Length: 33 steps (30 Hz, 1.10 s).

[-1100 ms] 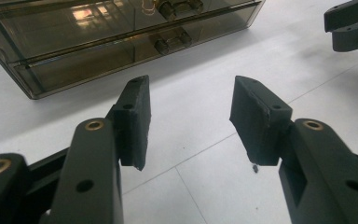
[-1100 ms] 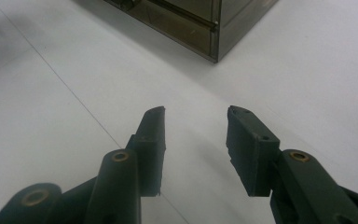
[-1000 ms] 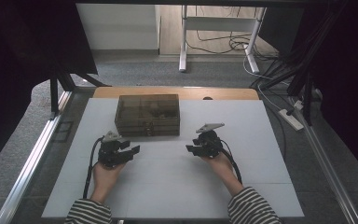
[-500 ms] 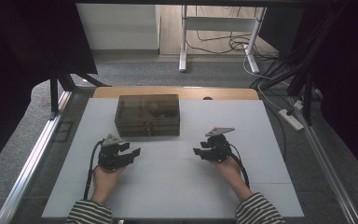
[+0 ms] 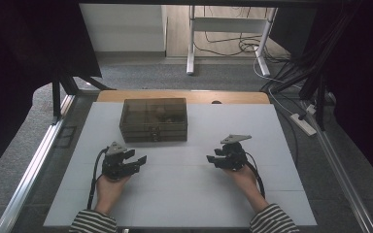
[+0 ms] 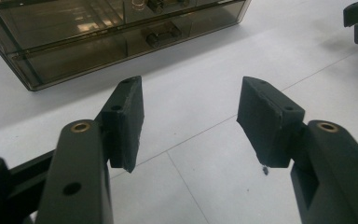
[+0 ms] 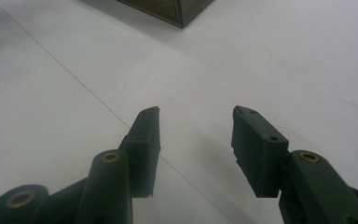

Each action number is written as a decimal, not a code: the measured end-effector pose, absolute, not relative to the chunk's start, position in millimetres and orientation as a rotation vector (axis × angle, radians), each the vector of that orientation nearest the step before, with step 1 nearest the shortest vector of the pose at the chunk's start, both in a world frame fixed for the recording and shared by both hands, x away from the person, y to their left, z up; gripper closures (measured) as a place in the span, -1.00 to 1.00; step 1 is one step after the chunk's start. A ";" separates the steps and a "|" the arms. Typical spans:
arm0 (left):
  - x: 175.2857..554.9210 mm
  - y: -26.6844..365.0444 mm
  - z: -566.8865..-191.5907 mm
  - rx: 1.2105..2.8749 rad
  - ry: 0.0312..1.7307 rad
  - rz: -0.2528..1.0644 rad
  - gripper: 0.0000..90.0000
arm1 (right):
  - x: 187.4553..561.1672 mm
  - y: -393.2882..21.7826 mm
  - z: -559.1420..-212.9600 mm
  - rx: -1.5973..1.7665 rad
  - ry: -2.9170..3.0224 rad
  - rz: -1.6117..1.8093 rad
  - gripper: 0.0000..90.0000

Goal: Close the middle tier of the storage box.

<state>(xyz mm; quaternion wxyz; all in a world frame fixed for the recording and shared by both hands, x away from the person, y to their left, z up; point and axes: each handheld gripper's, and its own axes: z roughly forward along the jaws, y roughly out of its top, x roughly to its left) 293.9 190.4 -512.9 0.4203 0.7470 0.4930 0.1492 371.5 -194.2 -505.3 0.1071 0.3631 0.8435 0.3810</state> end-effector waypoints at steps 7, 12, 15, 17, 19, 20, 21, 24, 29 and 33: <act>287.9 191.3 -511.7 1.863 1.226 0.387 -0.09 | 366.0 -206.1 -503.2 1.076 2.464 1.139 0.10; 285.3 190.9 -512.1 1.868 1.223 0.396 -0.10 | 363.1 -213.9 -502.9 1.089 2.447 1.150 0.07; 283.0 191.1 -512.0 1.868 1.219 0.405 -0.12 | 361.1 -218.5 -503.3 1.100 2.438 1.158 0.04; 281.1 191.2 -511.8 1.868 1.213 0.410 -0.13 | 359.0 -221.3 -504.2 1.108 2.430 1.170 0.04; 279.9 191.4 -511.6 1.865 1.208 0.414 -0.14 | 357.4 -224.0 -505.2 1.109 2.431 1.175 0.03; 279.5 191.4 -511.5 1.863 1.208 0.412 -0.14 | 356.9 -225.4 -505.7 1.106 2.427 1.177 0.03; 279.2 191.5 -511.5 1.861 1.208 0.410 -0.14 | 356.2 -226.4 -505.6 1.108 2.425 1.178 0.03; 278.1 191.1 -511.4 1.863 1.202 0.409 -0.15 | 354.4 -228.8 -505.4 1.104 2.414 1.181 0.02; 274.7 190.2 -512.2 1.862 1.196 0.413 -0.15 | 349.7 -232.0 -507.3 1.090 2.418 1.160 0.00; 272.8 190.5 -513.2 1.859 1.197 0.412 -0.16 | 343.9 -235.9 -508.9 1.082 2.405 1.168 -0.01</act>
